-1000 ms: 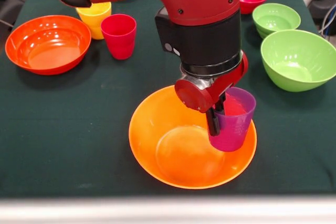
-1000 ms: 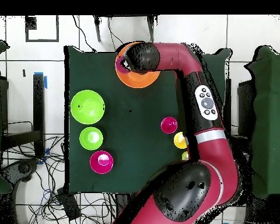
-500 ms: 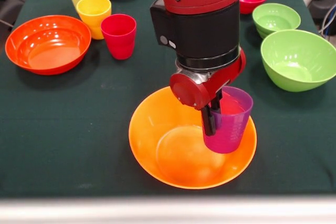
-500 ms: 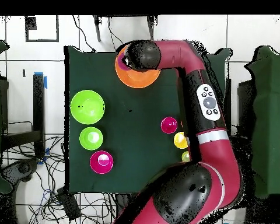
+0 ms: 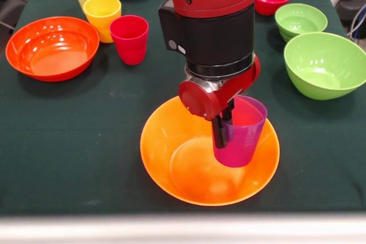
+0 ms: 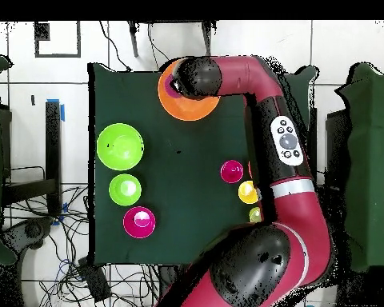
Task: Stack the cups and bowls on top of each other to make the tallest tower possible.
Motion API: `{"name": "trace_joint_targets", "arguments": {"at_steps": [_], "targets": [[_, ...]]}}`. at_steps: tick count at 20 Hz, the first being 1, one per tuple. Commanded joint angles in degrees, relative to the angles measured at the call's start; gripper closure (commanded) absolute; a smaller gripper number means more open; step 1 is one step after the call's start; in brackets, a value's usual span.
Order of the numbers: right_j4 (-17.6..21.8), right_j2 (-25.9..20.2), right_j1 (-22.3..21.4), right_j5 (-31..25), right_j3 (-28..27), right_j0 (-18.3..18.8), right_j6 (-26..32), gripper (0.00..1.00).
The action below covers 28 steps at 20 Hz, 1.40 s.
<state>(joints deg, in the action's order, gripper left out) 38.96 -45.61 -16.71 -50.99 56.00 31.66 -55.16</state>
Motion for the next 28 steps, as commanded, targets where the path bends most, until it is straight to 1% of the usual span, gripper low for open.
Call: {"name": "trace_joint_targets", "arguments": {"at_steps": [1,8,10,11,16,28], "targets": [[5.4,4.0,0.2,0.2,-1.2,-0.5,11.3,1.00],[5.7,3.8,1.3,1.5,-0.3,0.9,12.4,1.00],[4.8,3.1,1.6,1.9,0.2,1.6,11.9,1.00],[4.3,2.8,1.8,2.1,0.5,1.9,11.5,0.00],[5.3,3.2,1.6,2.3,0.0,1.6,11.9,0.00],[6.2,3.4,1.3,2.2,0.6,1.8,12.4,0.00]]}}
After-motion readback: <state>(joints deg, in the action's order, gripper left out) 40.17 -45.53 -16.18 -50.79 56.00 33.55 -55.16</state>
